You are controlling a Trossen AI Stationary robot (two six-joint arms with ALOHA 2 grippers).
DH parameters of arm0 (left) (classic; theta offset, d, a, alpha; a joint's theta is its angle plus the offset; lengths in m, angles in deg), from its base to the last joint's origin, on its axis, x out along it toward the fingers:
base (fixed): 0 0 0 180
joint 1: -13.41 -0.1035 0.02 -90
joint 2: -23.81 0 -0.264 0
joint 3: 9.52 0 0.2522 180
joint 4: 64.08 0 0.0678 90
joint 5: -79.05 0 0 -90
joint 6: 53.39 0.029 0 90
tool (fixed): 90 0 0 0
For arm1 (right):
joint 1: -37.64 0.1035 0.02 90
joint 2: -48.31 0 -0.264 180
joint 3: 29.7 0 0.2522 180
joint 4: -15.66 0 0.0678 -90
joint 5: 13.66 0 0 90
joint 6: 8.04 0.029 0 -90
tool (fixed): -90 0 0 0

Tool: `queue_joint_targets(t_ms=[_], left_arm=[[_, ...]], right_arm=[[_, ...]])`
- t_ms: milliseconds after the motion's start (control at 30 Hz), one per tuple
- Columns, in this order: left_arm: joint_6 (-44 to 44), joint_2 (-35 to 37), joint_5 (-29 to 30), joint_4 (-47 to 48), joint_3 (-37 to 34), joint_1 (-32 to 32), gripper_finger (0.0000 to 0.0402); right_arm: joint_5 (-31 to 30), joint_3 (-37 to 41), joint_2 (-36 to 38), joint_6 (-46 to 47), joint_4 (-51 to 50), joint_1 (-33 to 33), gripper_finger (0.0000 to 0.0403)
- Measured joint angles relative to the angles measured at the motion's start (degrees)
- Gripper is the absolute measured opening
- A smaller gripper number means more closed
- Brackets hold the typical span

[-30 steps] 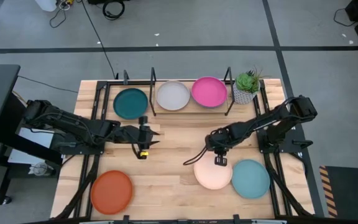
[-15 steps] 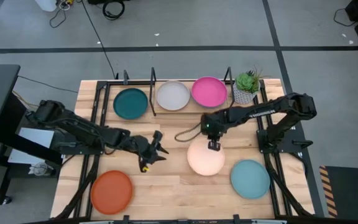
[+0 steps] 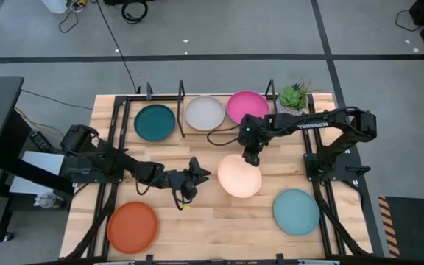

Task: Place and stack plates onto a shelf
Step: Stack the light orange plate on top of the gray plate on the shelf

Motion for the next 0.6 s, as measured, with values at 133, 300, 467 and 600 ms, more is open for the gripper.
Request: queue_joint_targets(t_ms=[133,300,467,600], left_arm=[[4.51,-2.45,-0.01,-5.89,0.04,-0.52,0.0199],[7.42,-4.68,-0.44,-7.43,1.32,-1.16,0.0225],[9.87,-8.03,-0.8,-7.46,4.74,-2.68,0.0218],[11.9,-10.38,-0.73,-7.47,7.41,-4.09,0.0202]], right_arm=[[0.17,0.0,0.0,0.02,0.15,-0.09,0.0005],[0.76,0.0,0.0,0.3,1.51,0.63,0.0005],[1.07,0.0,0.0,0.26,3.23,0.65,0.0006],[1.21,0.0,0.0,0.26,3.53,0.65,0.0007]])
